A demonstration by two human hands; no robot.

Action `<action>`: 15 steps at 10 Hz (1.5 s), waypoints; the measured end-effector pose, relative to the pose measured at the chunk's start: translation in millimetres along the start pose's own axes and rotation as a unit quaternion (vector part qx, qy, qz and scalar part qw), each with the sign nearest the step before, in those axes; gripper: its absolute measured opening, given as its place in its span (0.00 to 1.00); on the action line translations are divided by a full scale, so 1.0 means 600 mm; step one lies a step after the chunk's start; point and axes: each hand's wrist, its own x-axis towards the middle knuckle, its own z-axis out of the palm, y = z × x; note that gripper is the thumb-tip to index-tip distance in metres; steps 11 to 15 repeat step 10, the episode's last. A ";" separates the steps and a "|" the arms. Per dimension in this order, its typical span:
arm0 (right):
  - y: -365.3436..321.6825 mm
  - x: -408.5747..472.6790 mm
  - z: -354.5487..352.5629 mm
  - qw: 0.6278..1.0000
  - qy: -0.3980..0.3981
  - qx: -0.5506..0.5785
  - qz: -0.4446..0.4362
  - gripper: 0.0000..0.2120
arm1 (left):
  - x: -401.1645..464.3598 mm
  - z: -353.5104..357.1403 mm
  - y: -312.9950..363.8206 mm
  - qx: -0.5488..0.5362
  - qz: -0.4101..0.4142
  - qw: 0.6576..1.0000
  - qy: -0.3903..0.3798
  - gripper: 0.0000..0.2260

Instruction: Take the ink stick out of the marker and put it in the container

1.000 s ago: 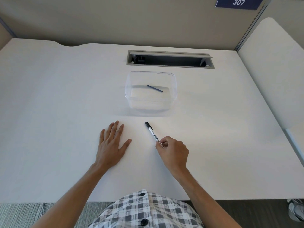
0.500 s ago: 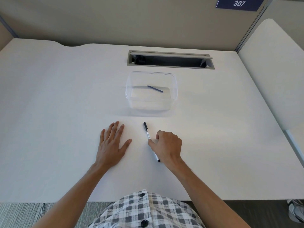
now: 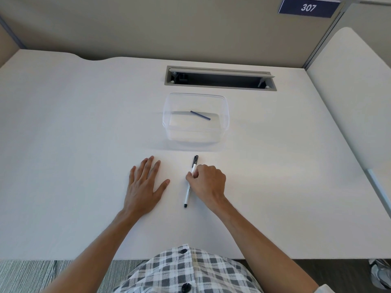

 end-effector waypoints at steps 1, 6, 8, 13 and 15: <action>-0.001 0.000 0.002 1.000 0.007 0.025 0.007 0.15 | -0.001 0.000 0.000 0.001 -0.001 1.000 0.000 0.33; 0.002 0.005 0.008 0.999 0.021 0.032 0.013 0.13 | 0.001 -0.001 0.000 0.004 -0.003 1.000 -0.004 0.33; -0.001 0.002 0.004 0.999 0.018 0.028 0.015 0.16 | 0.000 -0.002 0.001 0.010 -0.002 1.000 -0.010 0.34; -0.004 -0.005 0.000 0.998 0.021 0.051 0.019 0.17 | 0.000 0.001 0.000 0.007 0.006 1.000 0.001 0.35; -0.004 -0.005 0.000 0.998 0.021 0.051 0.019 0.17 | 0.000 0.001 0.000 0.007 0.006 1.000 0.001 0.35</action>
